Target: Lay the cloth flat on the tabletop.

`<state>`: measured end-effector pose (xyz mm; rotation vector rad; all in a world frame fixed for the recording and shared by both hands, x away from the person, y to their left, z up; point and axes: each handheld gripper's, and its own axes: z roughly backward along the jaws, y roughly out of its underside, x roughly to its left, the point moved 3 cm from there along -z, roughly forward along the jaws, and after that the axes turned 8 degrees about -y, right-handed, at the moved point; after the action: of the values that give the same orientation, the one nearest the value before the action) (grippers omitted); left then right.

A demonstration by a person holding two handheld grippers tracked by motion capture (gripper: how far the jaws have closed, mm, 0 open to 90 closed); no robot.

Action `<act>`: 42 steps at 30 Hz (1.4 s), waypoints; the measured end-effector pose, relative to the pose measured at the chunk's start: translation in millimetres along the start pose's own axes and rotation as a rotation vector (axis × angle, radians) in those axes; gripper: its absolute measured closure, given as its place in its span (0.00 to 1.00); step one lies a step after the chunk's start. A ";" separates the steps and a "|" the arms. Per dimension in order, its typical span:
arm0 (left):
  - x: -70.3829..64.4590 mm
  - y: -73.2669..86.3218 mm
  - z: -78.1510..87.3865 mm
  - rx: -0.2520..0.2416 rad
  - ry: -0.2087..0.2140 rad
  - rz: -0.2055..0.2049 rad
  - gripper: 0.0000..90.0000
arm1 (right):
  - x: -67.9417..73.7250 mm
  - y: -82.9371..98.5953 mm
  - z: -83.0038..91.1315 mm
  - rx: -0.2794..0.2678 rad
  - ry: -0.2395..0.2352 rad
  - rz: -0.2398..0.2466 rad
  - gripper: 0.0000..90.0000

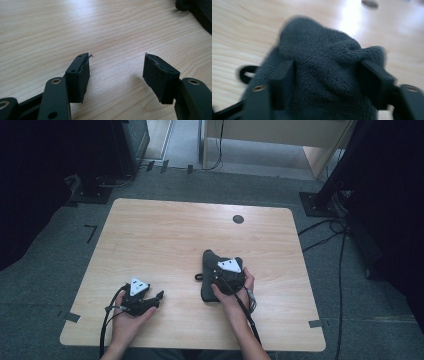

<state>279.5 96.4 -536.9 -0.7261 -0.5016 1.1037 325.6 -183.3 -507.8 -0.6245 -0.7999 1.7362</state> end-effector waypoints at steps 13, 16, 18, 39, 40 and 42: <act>1.8 -0.2 0.6 -0.009 0.014 0.025 0.43 | 38.5 -44.3 69.5 -0.244 -0.422 -0.033 0.72; 1.9 -0.2 0.6 -0.010 0.014 0.022 0.43 | 8.3 -42.2 52.4 -0.169 -0.097 -0.064 0.61; 1.7 0.0 0.8 -0.011 0.015 0.025 0.43 | -11.6 -35.1 46.1 -0.139 -0.057 -0.129 0.55; -1.2 0.0 2.1 -0.028 0.002 0.000 0.45 | 5.9 25.9 17.0 0.050 -0.202 0.049 0.69; -1.8 0.0 2.5 -0.030 -0.001 -0.011 0.46 | 3.2 27.1 17.4 0.042 -0.236 0.023 0.77; -4.5 -0.3 2.8 -0.036 -0.005 -0.030 0.47 | 4.0 25.3 21.0 0.043 -0.253 0.012 0.81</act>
<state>276.0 92.9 -534.9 -0.7453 -0.5359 1.0714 293.5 -188.9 -514.1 -0.3851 -0.9318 1.8616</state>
